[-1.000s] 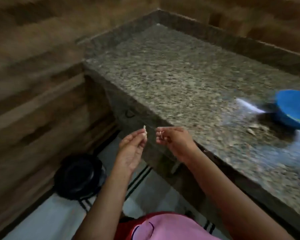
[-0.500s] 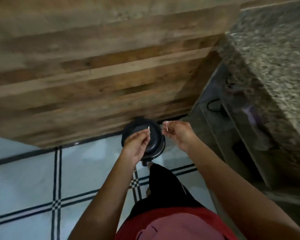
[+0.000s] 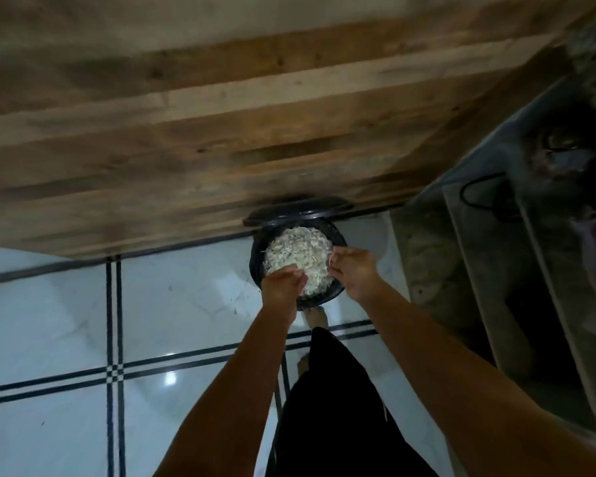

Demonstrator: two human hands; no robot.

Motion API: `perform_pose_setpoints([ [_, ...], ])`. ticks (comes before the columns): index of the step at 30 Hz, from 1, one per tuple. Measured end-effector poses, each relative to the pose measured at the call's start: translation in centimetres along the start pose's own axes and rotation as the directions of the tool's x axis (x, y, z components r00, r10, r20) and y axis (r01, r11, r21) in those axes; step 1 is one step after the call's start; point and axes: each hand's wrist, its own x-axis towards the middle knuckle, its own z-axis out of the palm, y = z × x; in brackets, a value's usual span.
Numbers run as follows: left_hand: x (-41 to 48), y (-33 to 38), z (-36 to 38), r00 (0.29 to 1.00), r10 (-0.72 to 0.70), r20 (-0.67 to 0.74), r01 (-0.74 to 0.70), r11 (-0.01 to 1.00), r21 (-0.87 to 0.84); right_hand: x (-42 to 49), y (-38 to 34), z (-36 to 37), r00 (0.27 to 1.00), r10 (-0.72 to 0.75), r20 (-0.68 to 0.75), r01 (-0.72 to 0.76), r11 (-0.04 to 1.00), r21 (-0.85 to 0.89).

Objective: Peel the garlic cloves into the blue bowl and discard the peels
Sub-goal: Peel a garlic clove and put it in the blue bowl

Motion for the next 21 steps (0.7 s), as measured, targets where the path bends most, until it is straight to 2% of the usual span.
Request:
perform_pose_setpoints([
  [3,2.1,0.4,2.6,0.998,-0.057,-0.023,0.056,0.997,-0.049,2.3,0.7,2.0,0.998,0.029,-0.06,-0.036,0.992,-0.124],
  [5,2.1,0.5,4.0,0.999,-0.044,0.001,0.044,0.991,0.129,2.6,1.2,3.5,0.997,0.076,-0.033,-0.081,0.982,-0.171],
  [6,2.1,0.6,4.6,0.999,-0.049,0.014,0.048,0.994,0.094,2.6,1.7,4.0,0.998,0.065,-0.014,-0.067,0.975,-0.212],
  [7,2.6,0.8,5.0,0.999,-0.046,0.001,0.046,0.998,0.03,2.6,2.2,4.2,0.999,0.039,0.009,-0.035,0.956,-0.293],
  [8,3.5,1.0,4.7,0.997,-0.038,0.067,0.042,0.997,-0.06,2.9,2.9,4.0,0.999,0.006,0.048,0.013,0.919,-0.395],
  [9,3.9,1.6,4.5,0.983,-0.144,0.11,0.165,0.965,-0.204,3.4,3.6,3.4,0.995,-0.033,0.09,0.074,0.866,-0.495],
  [10,4.7,1.7,4.3,0.965,-0.216,0.149,0.247,0.938,-0.244,3.8,4.0,2.7,0.991,-0.081,0.105,0.127,0.801,-0.585],
  [12,5.6,2.2,3.4,0.952,-0.25,0.176,0.287,0.928,-0.239,4.3,4.4,1.5,0.983,-0.168,0.069,0.172,0.739,-0.651],
  [14,5.8,2.0,3.3,0.938,-0.257,0.232,0.313,0.915,-0.255,3.4,4.2,2.0,0.951,-0.28,0.131,0.302,0.748,-0.592],
  [16,5.0,1.9,3.7,0.935,-0.263,0.238,0.318,0.919,-0.234,2.4,4.4,2.6,0.914,-0.273,0.3,0.404,0.658,-0.635],
  [17,4.5,1.9,3.8,0.939,-0.243,0.243,0.298,0.927,-0.227,2.4,4.5,2.5,0.91,-0.258,0.326,0.415,0.598,-0.685],
  [18,3.9,2.2,3.8,0.945,-0.215,0.246,0.271,0.936,-0.225,2.2,4.0,2.2,0.924,-0.24,0.297,0.382,0.584,-0.717],
  [20,2.0,3.0,3.8,0.968,-0.087,0.237,0.145,0.959,-0.243,1.1,2.4,1.3,0.957,-0.237,0.169,0.289,0.692,-0.661],
  [21,0.6,3.5,3.9,0.973,-0.027,0.23,0.08,0.97,-0.228,0.0,1.4,0.6,0.969,-0.228,0.099,0.244,0.795,-0.555],
])
